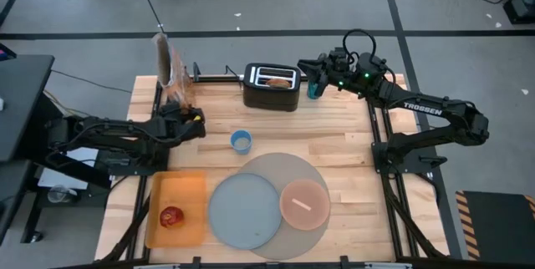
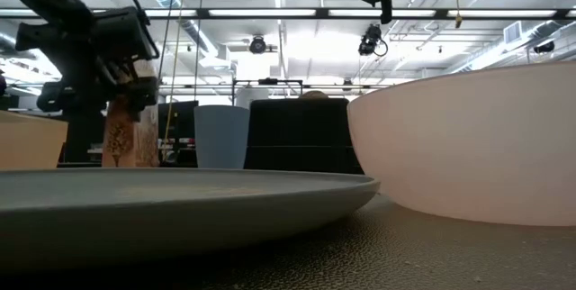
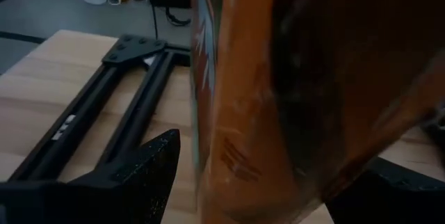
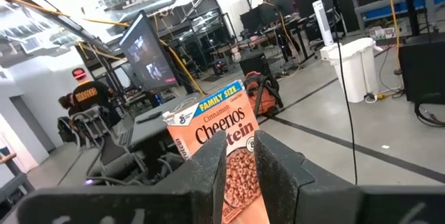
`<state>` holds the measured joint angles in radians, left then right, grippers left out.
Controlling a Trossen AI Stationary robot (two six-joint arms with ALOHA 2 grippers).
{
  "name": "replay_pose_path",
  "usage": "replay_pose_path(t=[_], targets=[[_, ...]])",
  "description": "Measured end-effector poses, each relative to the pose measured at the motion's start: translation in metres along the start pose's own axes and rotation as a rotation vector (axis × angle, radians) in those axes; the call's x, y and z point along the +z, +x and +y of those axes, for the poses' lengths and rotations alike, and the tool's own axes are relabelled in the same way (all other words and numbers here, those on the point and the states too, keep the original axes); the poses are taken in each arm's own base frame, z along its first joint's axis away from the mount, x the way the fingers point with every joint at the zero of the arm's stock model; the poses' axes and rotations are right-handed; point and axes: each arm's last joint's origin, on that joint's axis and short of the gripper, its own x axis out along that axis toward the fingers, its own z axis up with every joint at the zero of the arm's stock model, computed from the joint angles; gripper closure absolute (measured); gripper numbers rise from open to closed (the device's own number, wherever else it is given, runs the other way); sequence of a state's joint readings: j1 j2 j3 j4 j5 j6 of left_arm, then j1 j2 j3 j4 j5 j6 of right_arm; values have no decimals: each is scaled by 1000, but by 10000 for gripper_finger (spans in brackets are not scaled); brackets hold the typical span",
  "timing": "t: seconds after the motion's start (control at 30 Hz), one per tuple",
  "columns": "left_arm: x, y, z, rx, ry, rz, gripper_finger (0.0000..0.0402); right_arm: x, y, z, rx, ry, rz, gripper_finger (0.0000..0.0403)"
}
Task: Arrange a breakfast setting
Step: Pour the cereal into the light pink bowl
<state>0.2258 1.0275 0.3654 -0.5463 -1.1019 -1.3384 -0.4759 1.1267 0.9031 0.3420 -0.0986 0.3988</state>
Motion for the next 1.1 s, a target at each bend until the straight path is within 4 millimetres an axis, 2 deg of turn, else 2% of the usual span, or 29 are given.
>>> replay_pose_path(t=[0.4, 0.87, 0.97, 1.1], targets=[[5, 8, 1, 61, 7, -118, 88, -1, 0, 0, -3, 0, 7, 321], [10, 16, 4, 115, -5, -130, 89, -7, 0, -3, -29, 1, 69, 321], [10, 16, 4, 114, -5, -125, 100, -7, 0, -2, -28, 1, 70, 321], [8, 16, 4, 104, 2, -91, 135, -7, 0, -2, -27, 2, 70, 321]])
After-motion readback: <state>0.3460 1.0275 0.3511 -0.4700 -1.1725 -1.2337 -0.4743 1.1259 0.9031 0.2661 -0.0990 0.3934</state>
